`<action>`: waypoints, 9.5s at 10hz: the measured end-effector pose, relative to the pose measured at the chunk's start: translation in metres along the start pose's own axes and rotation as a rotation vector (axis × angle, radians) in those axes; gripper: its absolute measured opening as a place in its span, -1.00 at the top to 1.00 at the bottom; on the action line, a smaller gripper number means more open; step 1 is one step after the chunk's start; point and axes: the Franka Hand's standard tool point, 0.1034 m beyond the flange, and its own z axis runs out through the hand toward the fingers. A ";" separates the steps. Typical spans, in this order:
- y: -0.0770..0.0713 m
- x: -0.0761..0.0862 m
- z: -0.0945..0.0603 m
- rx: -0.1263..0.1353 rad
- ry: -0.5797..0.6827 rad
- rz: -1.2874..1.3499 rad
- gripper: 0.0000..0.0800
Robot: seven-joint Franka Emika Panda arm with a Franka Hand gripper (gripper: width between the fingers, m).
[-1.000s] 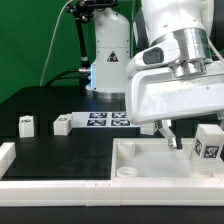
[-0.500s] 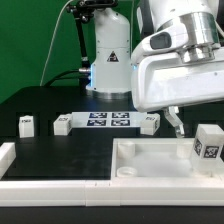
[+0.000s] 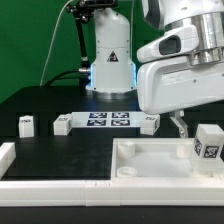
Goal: Assemble one leg
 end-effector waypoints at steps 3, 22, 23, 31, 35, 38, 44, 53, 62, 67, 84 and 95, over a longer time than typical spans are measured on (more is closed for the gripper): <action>0.003 -0.012 0.002 0.041 -0.260 0.006 -0.62; 0.019 0.012 0.011 -0.103 -0.262 -0.008 -0.62; 0.021 0.013 0.011 -0.102 -0.261 -0.005 -0.62; 0.021 0.013 0.012 -0.105 -0.261 0.023 0.27; 0.016 0.011 0.014 -0.149 -0.228 0.351 0.27; 0.015 0.011 0.015 -0.198 -0.196 0.753 0.27; 0.013 0.010 0.016 -0.214 -0.186 0.934 -0.19; 0.017 0.010 0.016 -0.109 -0.252 0.019 -0.62; 0.021 0.010 0.016 -0.068 -0.267 -0.333 0.27; 0.020 0.009 0.017 -0.095 -0.247 -0.030 0.27; 0.011 0.009 0.019 -0.185 -0.163 1.283 -0.47; 0.024 0.005 0.019 -0.080 -0.250 0.237 -0.62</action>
Offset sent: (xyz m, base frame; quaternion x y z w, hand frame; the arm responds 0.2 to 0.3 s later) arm 0.0000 0.0000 0.0000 0.0000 -0.2377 0.0000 0.9713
